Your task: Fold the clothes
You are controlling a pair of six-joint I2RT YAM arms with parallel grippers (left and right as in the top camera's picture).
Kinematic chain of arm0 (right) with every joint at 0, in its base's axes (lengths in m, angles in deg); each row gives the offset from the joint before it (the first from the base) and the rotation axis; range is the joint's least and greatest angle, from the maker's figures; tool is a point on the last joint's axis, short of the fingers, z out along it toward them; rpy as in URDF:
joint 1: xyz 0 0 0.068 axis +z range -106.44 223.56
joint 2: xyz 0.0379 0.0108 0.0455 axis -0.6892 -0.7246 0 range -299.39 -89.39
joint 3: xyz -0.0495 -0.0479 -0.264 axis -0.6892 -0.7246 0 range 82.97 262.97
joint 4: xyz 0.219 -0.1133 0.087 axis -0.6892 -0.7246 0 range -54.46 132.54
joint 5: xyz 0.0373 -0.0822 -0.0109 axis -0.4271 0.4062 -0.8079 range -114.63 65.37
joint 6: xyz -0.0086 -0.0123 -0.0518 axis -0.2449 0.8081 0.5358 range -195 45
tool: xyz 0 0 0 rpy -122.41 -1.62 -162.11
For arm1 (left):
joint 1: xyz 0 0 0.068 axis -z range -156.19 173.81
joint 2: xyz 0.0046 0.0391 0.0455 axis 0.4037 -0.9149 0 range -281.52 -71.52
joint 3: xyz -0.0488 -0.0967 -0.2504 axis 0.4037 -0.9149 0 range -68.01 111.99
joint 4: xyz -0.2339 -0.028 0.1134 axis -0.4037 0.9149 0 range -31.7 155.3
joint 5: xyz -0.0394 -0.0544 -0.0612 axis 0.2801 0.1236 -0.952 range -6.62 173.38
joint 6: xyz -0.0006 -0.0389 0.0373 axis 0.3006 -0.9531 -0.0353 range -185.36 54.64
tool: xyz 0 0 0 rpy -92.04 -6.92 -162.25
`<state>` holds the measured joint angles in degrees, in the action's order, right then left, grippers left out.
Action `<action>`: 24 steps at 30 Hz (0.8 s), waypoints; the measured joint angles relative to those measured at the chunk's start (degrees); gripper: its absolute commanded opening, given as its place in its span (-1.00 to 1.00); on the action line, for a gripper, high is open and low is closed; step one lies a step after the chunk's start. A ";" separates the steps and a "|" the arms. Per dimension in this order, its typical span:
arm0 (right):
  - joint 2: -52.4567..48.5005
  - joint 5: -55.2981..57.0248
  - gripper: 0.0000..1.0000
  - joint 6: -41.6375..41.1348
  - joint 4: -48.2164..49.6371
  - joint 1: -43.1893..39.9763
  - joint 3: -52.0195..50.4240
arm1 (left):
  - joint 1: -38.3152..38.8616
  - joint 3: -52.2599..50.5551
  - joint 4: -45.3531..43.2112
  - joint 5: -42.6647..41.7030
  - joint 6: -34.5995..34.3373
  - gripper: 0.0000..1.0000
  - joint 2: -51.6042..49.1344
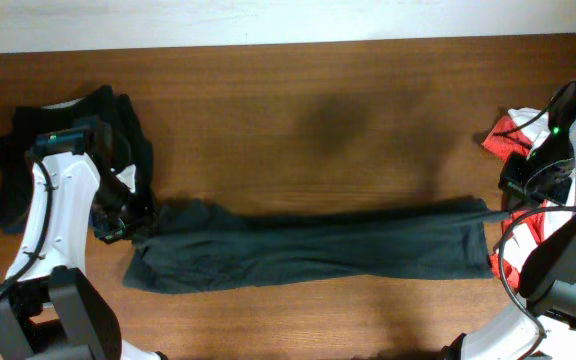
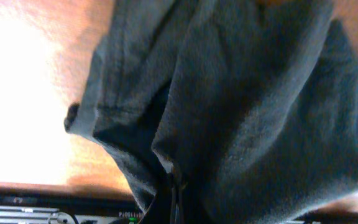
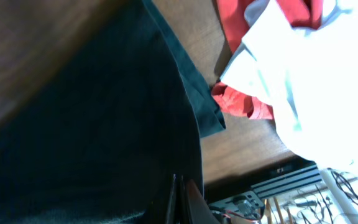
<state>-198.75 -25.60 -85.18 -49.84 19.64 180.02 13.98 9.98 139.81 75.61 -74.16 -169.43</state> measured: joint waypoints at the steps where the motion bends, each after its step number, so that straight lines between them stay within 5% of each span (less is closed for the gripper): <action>1: -0.04 0.26 -0.92 0.04 0.44 0.00 -1.95 | 0.04 -1.38 0.31 0.00 0.20 -1.00 0.04; 4: -0.11 1.51 -0.92 -0.09 3.76 0.00 -8.50 | 0.04 -5.22 0.26 0.04 0.87 -0.99 0.04; 5: -0.13 1.64 -0.92 -0.11 4.42 0.00 -9.68 | 0.04 -6.60 0.07 0.04 0.94 -0.85 0.04; 6: -0.15 1.66 -0.74 -0.11 5.11 0.00 -10.99 | 0.04 -7.41 -0.33 0.11 1.07 -0.14 0.04; 7: -0.15 1.79 -0.26 -0.11 5.44 0.00 -11.82 | 0.04 -7.85 -0.68 0.26 1.44 0.42 0.04; 8: -0.15 1.97 -0.09 -0.04 5.49 0.00 -12.22 | 0.04 -8.15 -0.94 0.50 1.60 0.63 0.04; 18: -0.15 2.47 0.01 0.42 9.88 0.00 -12.87 | 0.42 -8.41 -9.46 -1.44 1.70 0.56 0.04; 22: -0.09 2.49 0.02 1.38 18.45 0.00 -20.02 | 4.87 -8.48 -14.38 -2.40 1.70 0.47 0.07; 24: -0.22 1.16 0.19 3.39 25.42 0.00 -25.99 | 6.82 -8.48 -14.78 -2.54 1.20 0.47 0.07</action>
<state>-198.97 -24.44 -81.79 -24.42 19.64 154.04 20.80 1.50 125.04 73.08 -72.96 -169.36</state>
